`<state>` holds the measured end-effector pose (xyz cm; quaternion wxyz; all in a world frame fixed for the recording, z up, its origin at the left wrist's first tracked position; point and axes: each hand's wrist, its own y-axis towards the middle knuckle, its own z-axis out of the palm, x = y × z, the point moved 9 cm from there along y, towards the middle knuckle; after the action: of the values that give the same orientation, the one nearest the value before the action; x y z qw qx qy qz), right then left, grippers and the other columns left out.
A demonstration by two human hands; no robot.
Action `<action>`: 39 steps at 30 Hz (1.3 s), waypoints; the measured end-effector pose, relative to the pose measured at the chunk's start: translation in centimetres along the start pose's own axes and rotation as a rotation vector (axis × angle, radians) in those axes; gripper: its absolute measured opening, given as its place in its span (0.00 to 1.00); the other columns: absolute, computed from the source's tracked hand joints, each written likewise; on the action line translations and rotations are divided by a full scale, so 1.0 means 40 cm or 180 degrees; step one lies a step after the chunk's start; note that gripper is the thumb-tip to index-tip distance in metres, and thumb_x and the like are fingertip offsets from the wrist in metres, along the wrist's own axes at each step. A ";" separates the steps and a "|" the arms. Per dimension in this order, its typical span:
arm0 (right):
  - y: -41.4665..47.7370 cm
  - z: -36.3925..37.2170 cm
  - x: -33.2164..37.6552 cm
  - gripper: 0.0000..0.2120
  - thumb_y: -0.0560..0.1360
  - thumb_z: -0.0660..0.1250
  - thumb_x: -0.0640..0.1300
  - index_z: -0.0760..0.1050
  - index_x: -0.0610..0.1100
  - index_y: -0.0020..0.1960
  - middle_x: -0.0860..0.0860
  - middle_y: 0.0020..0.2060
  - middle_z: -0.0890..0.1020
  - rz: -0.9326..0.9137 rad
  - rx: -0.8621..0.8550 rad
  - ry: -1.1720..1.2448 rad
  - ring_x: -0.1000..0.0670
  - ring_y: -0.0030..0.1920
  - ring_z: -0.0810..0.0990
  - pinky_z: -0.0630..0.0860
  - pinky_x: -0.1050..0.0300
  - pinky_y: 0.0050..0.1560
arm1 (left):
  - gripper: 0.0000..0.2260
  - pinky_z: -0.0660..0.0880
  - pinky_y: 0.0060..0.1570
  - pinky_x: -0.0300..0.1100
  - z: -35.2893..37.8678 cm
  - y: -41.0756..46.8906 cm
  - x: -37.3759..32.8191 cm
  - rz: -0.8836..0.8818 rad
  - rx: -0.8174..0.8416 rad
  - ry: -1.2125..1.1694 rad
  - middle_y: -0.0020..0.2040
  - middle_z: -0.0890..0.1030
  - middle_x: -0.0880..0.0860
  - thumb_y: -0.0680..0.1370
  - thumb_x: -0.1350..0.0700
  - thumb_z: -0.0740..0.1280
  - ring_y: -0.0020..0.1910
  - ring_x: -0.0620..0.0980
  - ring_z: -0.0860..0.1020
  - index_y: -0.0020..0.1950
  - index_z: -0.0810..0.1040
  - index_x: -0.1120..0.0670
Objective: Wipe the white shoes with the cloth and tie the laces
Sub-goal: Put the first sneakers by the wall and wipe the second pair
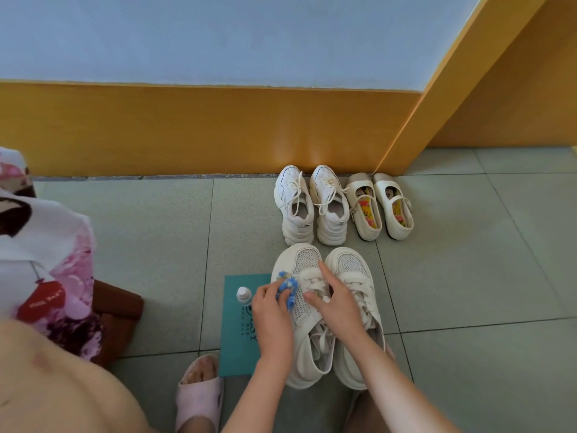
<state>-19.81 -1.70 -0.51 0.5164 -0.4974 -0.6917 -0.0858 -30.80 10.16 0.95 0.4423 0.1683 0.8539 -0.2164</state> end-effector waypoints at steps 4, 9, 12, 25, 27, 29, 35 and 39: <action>0.000 0.002 0.004 0.36 0.72 0.72 0.45 0.60 0.55 0.74 0.53 0.69 0.70 -0.0022 -0.0010 -0.0029 0.62 0.61 0.66 0.64 0.63 0.63 | 0.11 0.66 0.49 0.35 -0.014 -0.029 0.027 -0.0219 -0.0090 -0.0093 0.52 0.77 0.54 0.78 0.59 0.65 0.48 0.46 0.73 0.59 0.78 0.59; -0.001 0.001 0.005 0.35 0.72 0.72 0.45 0.60 0.55 0.74 0.53 0.69 0.70 -0.0030 -0.0013 -0.0040 0.62 0.61 0.66 0.63 0.64 0.62 | 0.09 0.68 0.50 0.37 -0.027 -0.059 0.056 -0.0292 -0.0106 -0.0210 0.50 0.78 0.54 0.77 0.60 0.65 0.48 0.48 0.75 0.56 0.79 0.60; -0.002 0.003 0.005 0.35 0.72 0.72 0.45 0.60 0.56 0.74 0.53 0.69 0.70 -0.0021 -0.0022 -0.0045 0.61 0.62 0.67 0.64 0.62 0.63 | 0.08 0.71 0.51 0.41 -0.035 -0.083 0.083 -0.0370 -0.0088 -0.0214 0.49 0.79 0.55 0.77 0.60 0.65 0.49 0.52 0.77 0.54 0.80 0.60; -0.007 0.026 0.038 0.34 0.75 0.69 0.46 0.56 0.53 0.76 0.49 0.67 0.72 0.0048 -0.0142 -0.0483 0.51 0.66 0.71 0.68 0.57 0.62 | 0.04 0.75 0.48 0.44 -0.053 -0.152 0.146 -0.0668 0.0173 -0.0285 0.45 0.80 0.54 0.76 0.59 0.67 0.46 0.52 0.79 0.48 0.80 0.58; -0.006 0.036 0.046 0.34 0.75 0.68 0.48 0.55 0.53 0.76 0.49 0.67 0.72 0.0070 -0.0189 -0.0720 0.50 0.64 0.73 0.71 0.54 0.62 | 0.01 0.74 0.48 0.43 -0.058 -0.165 0.141 -0.0675 0.0218 -0.0353 0.44 0.80 0.53 0.76 0.60 0.68 0.45 0.49 0.78 0.46 0.78 0.55; -0.007 0.043 0.051 0.34 0.75 0.67 0.50 0.54 0.53 0.76 0.50 0.67 0.72 0.0093 -0.0222 -0.0903 0.48 0.64 0.73 0.72 0.50 0.62 | 0.05 0.72 0.46 0.40 -0.065 -0.181 0.137 -0.0716 0.0217 -0.0439 0.42 0.78 0.49 0.76 0.61 0.68 0.43 0.46 0.77 0.45 0.75 0.51; -0.012 0.040 0.057 0.34 0.76 0.67 0.49 0.53 0.53 0.77 0.49 0.66 0.72 0.0124 -0.0218 -0.0972 0.49 0.63 0.74 0.72 0.53 0.58 | 0.03 0.73 0.48 0.40 -0.068 -0.225 0.166 -0.0966 0.0298 -0.0542 0.45 0.81 0.55 0.75 0.61 0.69 0.46 0.51 0.79 0.46 0.79 0.54; -0.014 0.042 0.064 0.34 0.76 0.66 0.49 0.53 0.53 0.77 0.48 0.65 0.73 0.0125 -0.0215 -0.0967 0.49 0.62 0.74 0.72 0.54 0.57 | 0.04 0.70 0.47 0.37 -0.078 -0.253 0.170 -0.0993 0.0334 -0.0535 0.44 0.80 0.53 0.75 0.61 0.69 0.46 0.49 0.78 0.44 0.77 0.52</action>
<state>-21.24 0.60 0.99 0.3904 -0.5353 -0.7487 -0.0227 -41.52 3.83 -0.83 0.4637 0.0379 0.8173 -0.3400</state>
